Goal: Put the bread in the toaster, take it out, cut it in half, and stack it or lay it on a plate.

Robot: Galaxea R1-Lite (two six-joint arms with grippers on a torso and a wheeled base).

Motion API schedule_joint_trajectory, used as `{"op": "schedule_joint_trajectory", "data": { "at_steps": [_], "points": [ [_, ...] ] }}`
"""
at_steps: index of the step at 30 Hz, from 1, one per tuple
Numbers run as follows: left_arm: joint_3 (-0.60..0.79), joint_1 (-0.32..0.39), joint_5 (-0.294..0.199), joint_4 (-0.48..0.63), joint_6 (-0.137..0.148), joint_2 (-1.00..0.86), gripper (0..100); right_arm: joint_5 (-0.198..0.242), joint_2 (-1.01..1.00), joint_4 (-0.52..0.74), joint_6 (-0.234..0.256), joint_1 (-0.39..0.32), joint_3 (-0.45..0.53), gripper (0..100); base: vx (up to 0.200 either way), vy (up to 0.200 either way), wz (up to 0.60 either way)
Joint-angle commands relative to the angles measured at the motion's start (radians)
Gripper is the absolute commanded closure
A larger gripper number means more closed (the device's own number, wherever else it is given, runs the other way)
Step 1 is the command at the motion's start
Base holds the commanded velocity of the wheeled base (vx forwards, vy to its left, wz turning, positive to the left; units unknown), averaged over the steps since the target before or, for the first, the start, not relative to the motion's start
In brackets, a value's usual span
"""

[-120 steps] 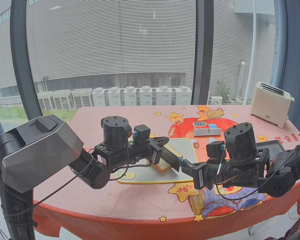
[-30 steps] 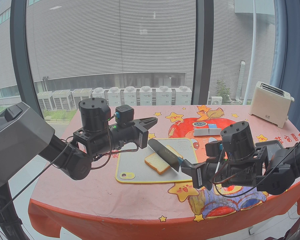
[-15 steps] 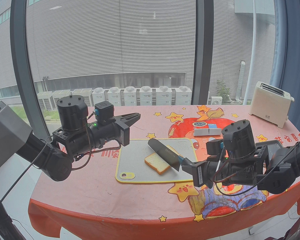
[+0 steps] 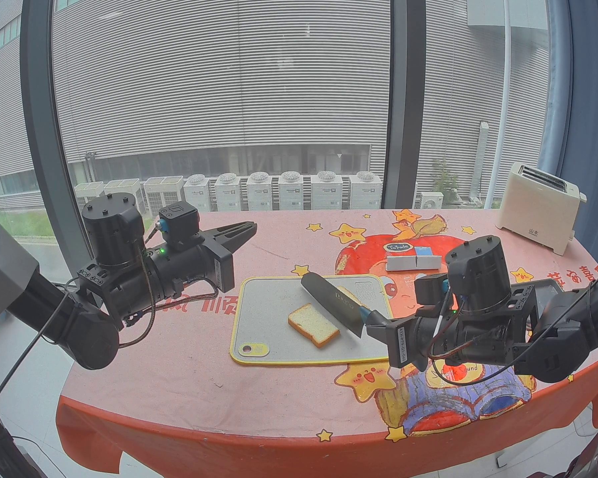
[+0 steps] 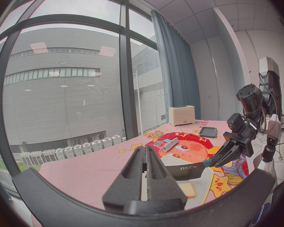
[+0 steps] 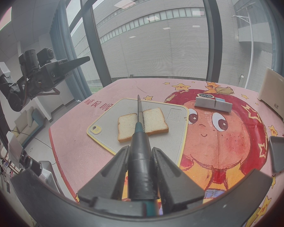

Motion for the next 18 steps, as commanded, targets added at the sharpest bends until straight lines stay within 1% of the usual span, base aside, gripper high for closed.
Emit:
{"op": "schedule_joint_trajectory", "data": {
  "at_steps": [1,7,9,18],
  "points": [
    [0.01,0.002,0.0,-0.001,0.0,-0.013,100,0.001,0.001,-0.001,0.0,0.001,0.001,100,0.0,0.0,0.0],
    [0.031,0.004,0.0,-0.001,0.0,-0.047,100,0.001,-0.001,-0.003,0.0,0.004,0.001,100,0.0,0.0,0.0],
    [0.045,0.024,0.0,-0.001,0.001,-0.067,100,0.002,-0.005,-0.004,0.0,0.008,-0.002,100,0.0,0.0,0.0],
    [0.106,0.053,0.0,-0.005,0.001,-0.098,100,0.002,-0.018,-0.004,0.001,0.018,-0.005,100,0.0,0.0,0.0]
  ]
}}
